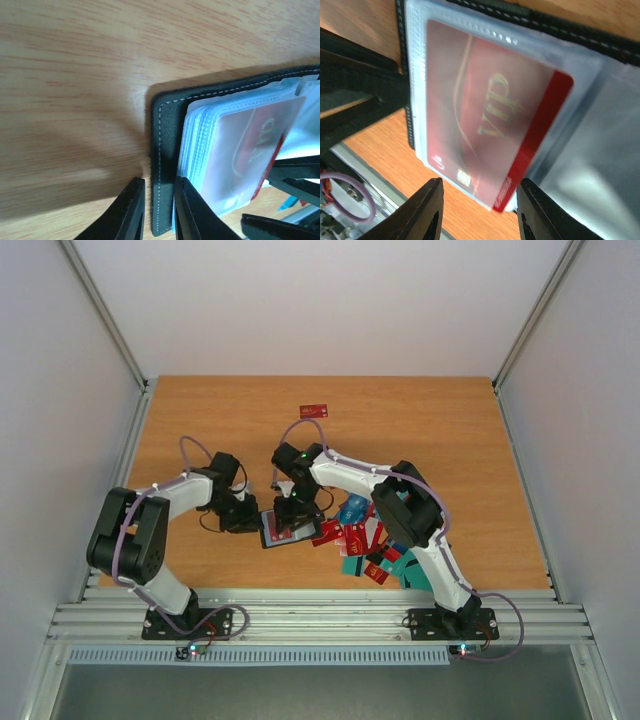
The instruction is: Put the credit cards into the card holder
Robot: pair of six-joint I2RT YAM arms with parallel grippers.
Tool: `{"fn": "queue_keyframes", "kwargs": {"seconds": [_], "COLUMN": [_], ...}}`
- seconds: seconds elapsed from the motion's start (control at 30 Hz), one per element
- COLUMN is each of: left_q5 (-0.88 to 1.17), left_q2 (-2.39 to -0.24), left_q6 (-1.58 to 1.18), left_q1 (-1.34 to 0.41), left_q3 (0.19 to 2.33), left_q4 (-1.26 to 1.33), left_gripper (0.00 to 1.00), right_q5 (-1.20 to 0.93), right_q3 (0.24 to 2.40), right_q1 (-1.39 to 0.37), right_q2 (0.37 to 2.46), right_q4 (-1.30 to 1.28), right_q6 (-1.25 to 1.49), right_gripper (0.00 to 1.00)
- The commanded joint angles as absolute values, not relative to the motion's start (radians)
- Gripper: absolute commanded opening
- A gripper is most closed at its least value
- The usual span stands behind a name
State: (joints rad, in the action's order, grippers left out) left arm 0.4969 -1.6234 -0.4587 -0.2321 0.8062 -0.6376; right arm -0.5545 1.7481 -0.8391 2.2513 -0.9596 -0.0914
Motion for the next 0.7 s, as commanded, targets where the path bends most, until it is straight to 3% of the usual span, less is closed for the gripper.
{"fn": "queue_keyframes", "kwargs": {"seconds": [0.0, 0.2, 0.37, 0.67], "left_q5": [0.347, 0.338, 0.361, 0.523], "left_q2": [-1.598, -1.519, -1.442, -1.37], "left_q6": [-0.433, -0.438, -0.447, -0.51], "left_q1": [-0.238, -0.237, -0.238, -0.238], "left_q3": [0.815, 0.837, 0.821, 0.74], "left_q4": [-0.69, -0.727, -0.725, -0.54], "left_gripper": [0.21, 0.25, 0.26, 0.22], "right_q5": [-0.484, -0.443, -0.418, -0.367], "right_q3": [1.777, 1.786, 1.789, 1.727], "right_q1": [-0.851, -0.851, -0.852, -0.867], "right_q2": [2.206, 2.14, 2.111, 2.077], "right_q4": [-1.053, -1.114, -1.123, -1.001], "right_q6": [-0.147, -0.161, -0.147, 0.015], "right_gripper": [0.44, 0.52, 0.53, 0.41]}}
